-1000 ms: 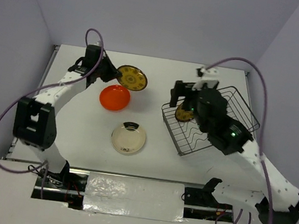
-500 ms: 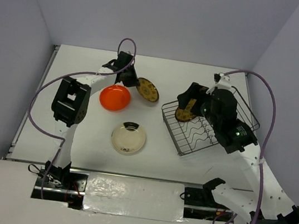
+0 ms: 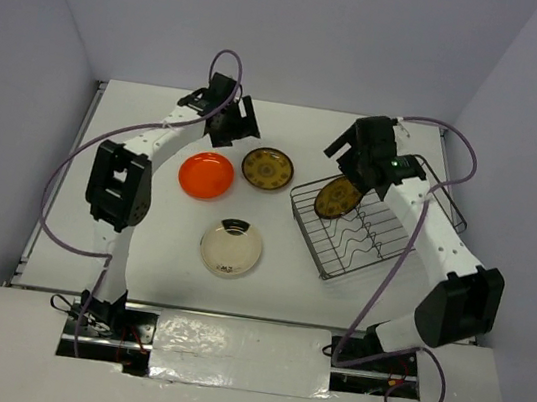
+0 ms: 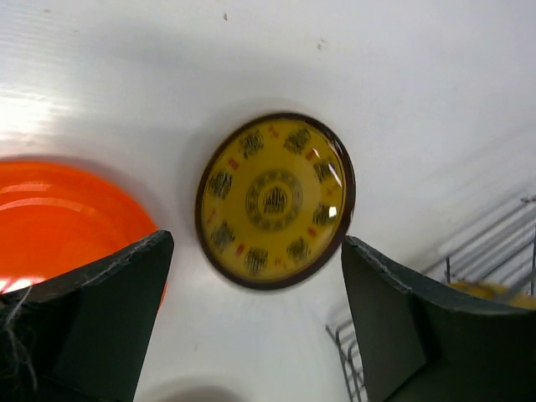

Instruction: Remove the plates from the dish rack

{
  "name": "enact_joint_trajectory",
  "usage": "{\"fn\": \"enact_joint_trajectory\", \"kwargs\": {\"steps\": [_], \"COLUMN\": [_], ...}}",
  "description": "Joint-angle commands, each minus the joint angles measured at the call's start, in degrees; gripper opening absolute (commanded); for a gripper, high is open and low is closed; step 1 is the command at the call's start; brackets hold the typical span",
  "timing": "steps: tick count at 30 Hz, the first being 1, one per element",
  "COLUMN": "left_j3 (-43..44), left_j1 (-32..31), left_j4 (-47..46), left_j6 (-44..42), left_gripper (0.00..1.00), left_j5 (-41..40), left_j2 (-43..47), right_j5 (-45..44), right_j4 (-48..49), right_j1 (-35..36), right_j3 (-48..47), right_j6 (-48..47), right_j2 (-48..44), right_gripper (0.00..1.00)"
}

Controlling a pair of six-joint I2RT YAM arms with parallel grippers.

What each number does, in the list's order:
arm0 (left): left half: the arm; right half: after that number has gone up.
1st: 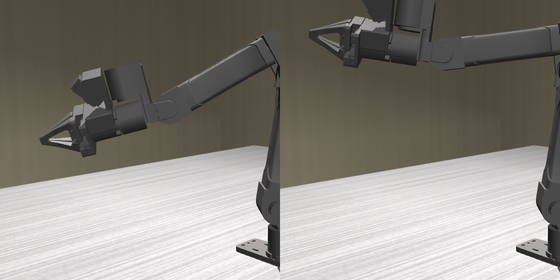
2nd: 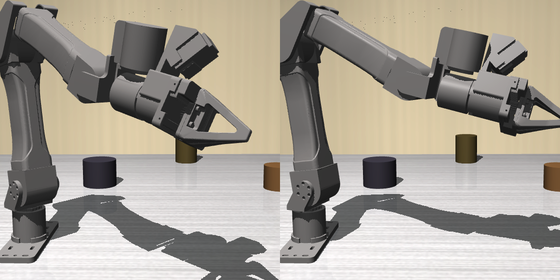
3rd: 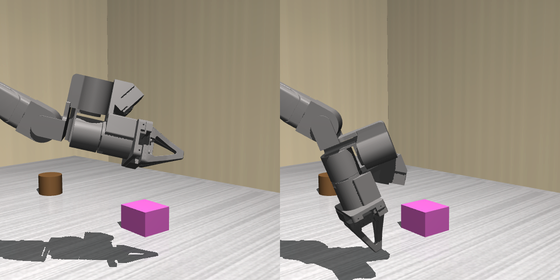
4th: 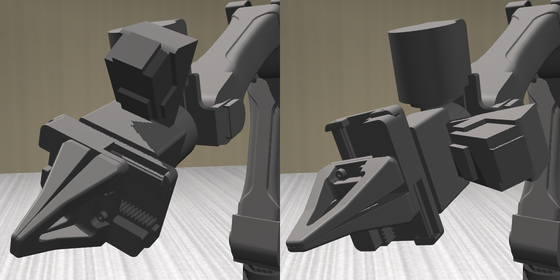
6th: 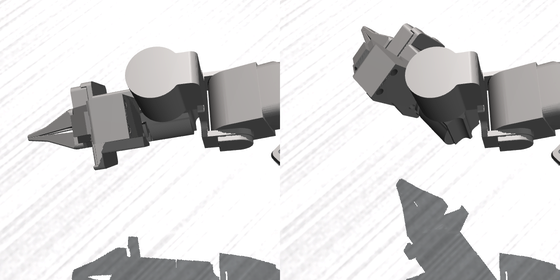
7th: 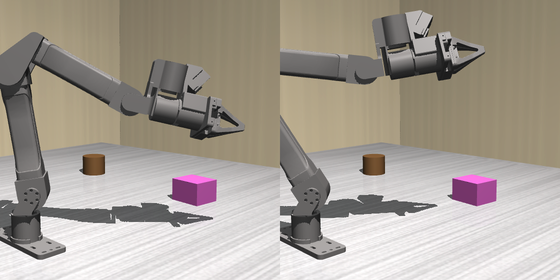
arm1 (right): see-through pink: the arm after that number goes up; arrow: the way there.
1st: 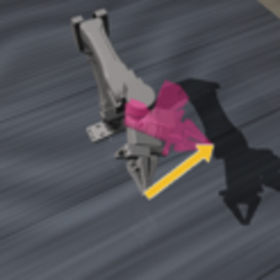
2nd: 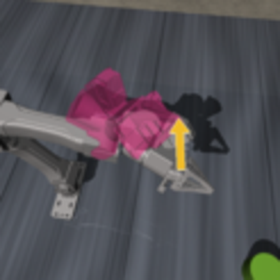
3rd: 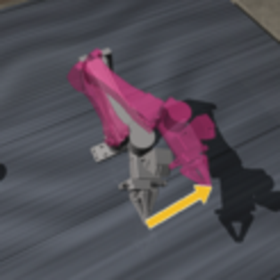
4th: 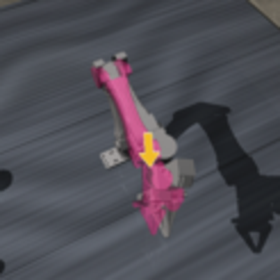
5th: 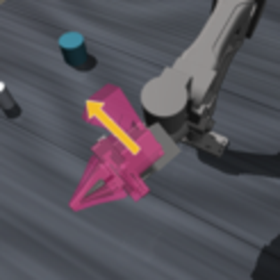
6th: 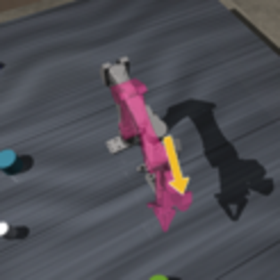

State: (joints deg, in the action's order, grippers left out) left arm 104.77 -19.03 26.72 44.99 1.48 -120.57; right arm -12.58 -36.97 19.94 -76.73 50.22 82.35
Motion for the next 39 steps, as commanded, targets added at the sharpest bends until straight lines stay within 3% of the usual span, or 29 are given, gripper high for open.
{"fn": "enact_joint_trajectory", "kwargs": {"steps": [1,5,9,16,19,21,24,26,31,39], "left_j3": [-1.57,-17.46,-33.01,-41.66,-45.26,-46.58,-49.04,-50.88,-51.69,-42.2], "left_j1": [0.13,-0.22,-0.4,-0.66,-0.66,-0.66,-0.66,-0.66,-0.66,-0.57], "left_j4": [5.45,-0.52,-2.72,3.42,4.48,5.36,6.33,6.15,5.8,8.17], "left_j6": [-4.03,-5.53,-6.14,-10.18,-14.13,-16.68,-18.18,-18.45,-17.66,-14.41], "left_gripper": [0.94,0.97,0.99,0.99,0.99,1.0,1.0,0.99,1.0,1.0], "left_j5": [-2.95,-2.88,-3.14,-2.26,-2.01,-0.6,-1.21,-1.3,-1.3,-4.11], "left_j2": [14.46,36.48,51.82,69.48,72.31,72.5,72.41,72.85,73.9,72.85], "right_j5": [-5.79,-7.36,-7.02,1.06,2.38,2.03,0.02,-0.69,-1.31,-0.87], "right_j4": [-7.94,-7.94,-4.88,4.7,8.05,9.98,9.73,9.2,6.39,4.45], "right_j1": [-1.66,-2.37,-2.72,-4.74,-4.65,-4.74,-4.74,-4.74,-4.74,-4.74], "right_j3": [-5.36,-2.29,2.45,6.06,7.73,9.22,10.11,10.28,10.19,5.28], "right_j6": [12.96,20.78,26.32,27.57,28.71,29.32,29.68,29.59,29.85,28.1], "right_j2": [3.43,3.0,1.68,4.49,5.37,4.67,3.44,2.56,0.02,-10.01], "right_gripper": [0.9,0.77,0.69,0.57,0.51,0.36,0.22,0.21,0.09,0.04]}}
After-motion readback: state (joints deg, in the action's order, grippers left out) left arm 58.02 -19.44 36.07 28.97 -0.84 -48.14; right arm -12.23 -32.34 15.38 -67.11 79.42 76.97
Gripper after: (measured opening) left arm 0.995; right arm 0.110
